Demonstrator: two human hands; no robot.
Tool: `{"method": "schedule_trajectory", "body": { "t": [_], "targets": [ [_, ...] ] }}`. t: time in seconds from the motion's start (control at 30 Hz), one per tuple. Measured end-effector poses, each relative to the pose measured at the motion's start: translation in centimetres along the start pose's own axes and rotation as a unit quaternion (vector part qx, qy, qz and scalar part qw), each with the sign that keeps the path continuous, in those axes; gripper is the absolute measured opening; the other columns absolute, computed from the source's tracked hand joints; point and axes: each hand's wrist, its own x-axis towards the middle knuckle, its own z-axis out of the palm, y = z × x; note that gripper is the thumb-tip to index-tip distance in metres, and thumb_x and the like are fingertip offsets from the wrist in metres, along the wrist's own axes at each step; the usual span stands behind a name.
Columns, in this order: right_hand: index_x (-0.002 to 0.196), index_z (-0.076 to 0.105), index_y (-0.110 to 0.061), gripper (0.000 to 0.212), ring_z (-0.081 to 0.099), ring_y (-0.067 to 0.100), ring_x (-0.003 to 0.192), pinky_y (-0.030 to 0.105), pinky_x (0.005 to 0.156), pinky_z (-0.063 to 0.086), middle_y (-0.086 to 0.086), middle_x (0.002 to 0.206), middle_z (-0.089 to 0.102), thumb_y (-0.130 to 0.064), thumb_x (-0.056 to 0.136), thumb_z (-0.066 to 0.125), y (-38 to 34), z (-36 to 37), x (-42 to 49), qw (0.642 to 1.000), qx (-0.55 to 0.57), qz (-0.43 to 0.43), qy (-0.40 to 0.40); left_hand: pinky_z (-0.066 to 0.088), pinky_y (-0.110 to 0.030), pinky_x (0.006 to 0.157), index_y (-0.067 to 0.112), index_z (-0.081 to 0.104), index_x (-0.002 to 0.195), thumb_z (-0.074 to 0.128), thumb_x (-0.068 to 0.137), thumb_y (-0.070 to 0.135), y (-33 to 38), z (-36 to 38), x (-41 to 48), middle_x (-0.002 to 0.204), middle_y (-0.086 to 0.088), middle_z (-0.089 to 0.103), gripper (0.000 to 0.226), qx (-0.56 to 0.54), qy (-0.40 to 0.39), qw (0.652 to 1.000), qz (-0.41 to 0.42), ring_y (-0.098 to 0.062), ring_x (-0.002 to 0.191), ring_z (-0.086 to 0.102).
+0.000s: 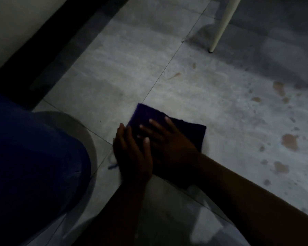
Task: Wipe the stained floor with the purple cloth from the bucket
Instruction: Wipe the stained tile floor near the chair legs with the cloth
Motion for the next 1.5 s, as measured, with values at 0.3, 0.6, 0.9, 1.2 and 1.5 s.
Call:
{"method": "schedule_trajectory", "body": {
  "t": [0.3,0.6,0.9,1.2,1.5],
  "targets": [
    [0.155,0.003,-0.032,0.081,-0.003,0.028,0.152,0.058,0.121,-0.001,0.002,0.166,0.001,-0.075,0.087,0.005,15.7,-2.6,-0.2,0.959,0.021,0.284,-0.006,0.015,-0.046,0.122,0.016,0.025,0.148,0.033,0.089,0.063,-0.5,0.6,0.3,0.161,-0.01,0.018,0.076,0.15,-0.101,0.983,0.037,-0.027,0.148,0.016],
    [0.154,0.019,-0.03,0.075,0.005,0.029,0.152,0.058,0.121,0.002,0.001,0.165,0.013,-0.07,0.091,0.025,6.9,-1.8,10.9,1.0,0.012,0.017,-0.01,0.018,-0.048,0.121,0.019,0.004,0.153,0.037,0.082,0.069,-0.2,0.8,0.3,0.163,-0.007,0.003,0.093,0.157,-0.129,0.979,-0.017,-0.025,0.15,0.008],
    [0.155,0.006,-0.031,0.081,-0.004,0.028,0.152,0.055,0.122,-0.003,0.002,0.166,0.001,-0.074,0.086,0.009,22.0,-4.6,12.0,0.969,0.023,0.245,0.002,0.01,-0.05,0.119,0.006,0.022,0.149,0.021,0.086,0.068,-0.4,0.9,1.0,0.161,-0.015,0.015,0.089,0.217,-0.173,0.96,0.046,-0.031,0.149,0.015],
    [0.155,0.007,-0.034,0.076,-0.004,0.024,0.153,0.054,0.122,-0.002,-0.004,0.166,0.002,-0.072,0.09,0.016,16.4,-3.9,17.6,0.999,-0.005,0.04,-0.03,0.013,-0.052,0.117,0.008,0.029,0.147,0.031,0.081,0.07,-0.6,1.2,1.7,0.158,-0.013,0.026,0.091,0.23,-0.196,0.953,0.031,-0.031,0.146,0.022],
    [0.156,-0.001,-0.027,0.081,-0.011,0.037,0.15,0.064,0.118,-0.005,0.006,0.166,-0.007,-0.072,0.09,0.01,26.5,-5.3,17.8,0.93,0.029,0.365,-0.014,0.02,-0.056,0.117,0.003,0.03,0.147,0.025,0.085,0.066,-0.5,0.9,1.6,0.157,-0.017,0.027,0.089,0.219,-0.185,0.957,0.046,-0.035,0.146,0.026]
  ]
}}
